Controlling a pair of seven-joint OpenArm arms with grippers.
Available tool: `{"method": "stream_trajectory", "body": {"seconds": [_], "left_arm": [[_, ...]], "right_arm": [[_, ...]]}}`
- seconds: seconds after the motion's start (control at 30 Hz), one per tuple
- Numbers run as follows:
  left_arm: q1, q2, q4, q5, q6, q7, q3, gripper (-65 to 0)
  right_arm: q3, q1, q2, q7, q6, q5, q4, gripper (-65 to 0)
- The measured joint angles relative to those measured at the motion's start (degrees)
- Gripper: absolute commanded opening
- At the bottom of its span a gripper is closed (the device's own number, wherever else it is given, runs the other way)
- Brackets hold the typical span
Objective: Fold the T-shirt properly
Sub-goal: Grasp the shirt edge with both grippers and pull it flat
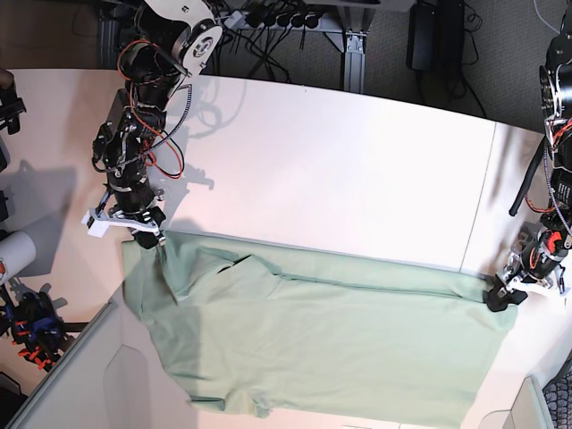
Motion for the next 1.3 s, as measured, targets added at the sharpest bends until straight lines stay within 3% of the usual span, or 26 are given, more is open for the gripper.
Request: {"method": "stream_trajectory", "body": {"seconds": [0.1,0.13,0.2,0.3,0.43,0.57,0.83,1.03,1.3], "left_arm": [[-0.07,0.13,0.00,2.60,0.00,0.07,0.02,-62.3],[-0.13,0.13,0.00,3.32,0.00,0.11,0.02,-65.0],[-0.13,0.13,-0.02,5.01,-1.86,0.17,0.07,-65.0],[0.22,-0.98,-0.28,5.03,-7.85,1.77,0.13,-65.0],[0.85,-4.17,-0.61,1.79,-12.83,4.07,0.17,-65.0],[0.66,-6.56,-0.63,-2.01,-13.42,6.54,0.17,-65.0],[1.38,-10.08,-0.63,-8.68,-13.62,12.04,0.28,-65.0],[5.20,-12.92,-0.59,-14.53,-13.99,15.39,0.28,-65.0],[13.97,-13.77,6.75,-18.56,-14.36,16.59,0.28,-65.0]], "right_arm": [[-1.40,0.00,0.02,0.09,-0.02,0.04,0.00,-65.0],[-1.81,0.00,0.02,0.07,-0.02,0.07,0.00,-65.0],[-2.38,0.00,0.00,0.02,0.00,0.07,0.00,-65.0],[-2.64,-0.02,0.20,-2.19,0.04,1.95,0.13,-65.0],[-2.67,-1.33,0.35,-6.47,0.07,4.68,3.91,-65.0],[-2.64,-3.52,0.68,-11.67,0.11,7.04,8.87,-65.0],[-2.89,-7.96,1.11,-16.48,0.33,10.60,13.60,-65.0],[-3.02,-15.02,1.07,-18.18,0.98,13.27,20.35,-65.0],[-3.06,-25.42,1.14,-18.25,1.14,14.25,29.88,-65.0]]}}
